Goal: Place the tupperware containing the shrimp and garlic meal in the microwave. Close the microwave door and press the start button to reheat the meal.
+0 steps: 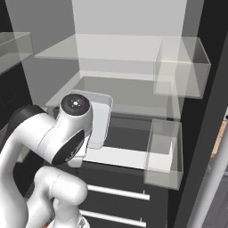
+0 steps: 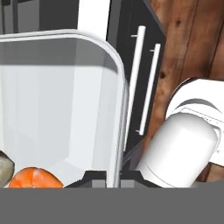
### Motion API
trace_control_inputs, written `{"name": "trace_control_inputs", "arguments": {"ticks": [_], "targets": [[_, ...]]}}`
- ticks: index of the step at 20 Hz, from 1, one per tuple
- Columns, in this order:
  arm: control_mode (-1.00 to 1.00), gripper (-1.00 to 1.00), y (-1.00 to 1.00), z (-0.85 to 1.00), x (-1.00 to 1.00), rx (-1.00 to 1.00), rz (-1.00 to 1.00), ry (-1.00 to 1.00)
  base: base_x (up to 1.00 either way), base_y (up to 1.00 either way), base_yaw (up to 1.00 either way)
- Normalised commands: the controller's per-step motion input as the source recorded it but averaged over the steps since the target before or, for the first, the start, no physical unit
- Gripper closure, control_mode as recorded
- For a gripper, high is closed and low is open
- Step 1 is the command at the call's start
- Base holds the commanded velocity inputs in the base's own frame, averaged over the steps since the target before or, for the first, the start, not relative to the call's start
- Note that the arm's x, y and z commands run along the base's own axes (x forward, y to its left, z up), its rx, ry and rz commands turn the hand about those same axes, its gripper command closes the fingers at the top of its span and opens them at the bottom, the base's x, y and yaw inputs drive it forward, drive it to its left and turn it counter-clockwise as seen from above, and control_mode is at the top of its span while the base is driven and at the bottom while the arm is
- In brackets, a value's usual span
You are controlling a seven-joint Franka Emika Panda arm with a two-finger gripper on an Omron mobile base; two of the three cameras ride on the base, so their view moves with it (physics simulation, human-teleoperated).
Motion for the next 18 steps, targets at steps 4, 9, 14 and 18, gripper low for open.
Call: {"name": "trace_control_inputs", "arguments": {"ticks": [4,9,14,18], "targets": [[1.0,1.0,0.0,0.0,0.0,0.0,0.0,0.0,-0.69,0.0,0.0],[1.0,1.0,0.0,0.0,0.0,0.0,0.0,0.0,-0.93,0.0,0.0],[1.0,1.0,0.0,0.0,0.0,0.0,0.0,0.0,-0.79,0.0,0.02],[1.0,1.0,0.0,0.0,0.0,0.0,0.0,0.0,-0.58,0.0,0.18]]}}
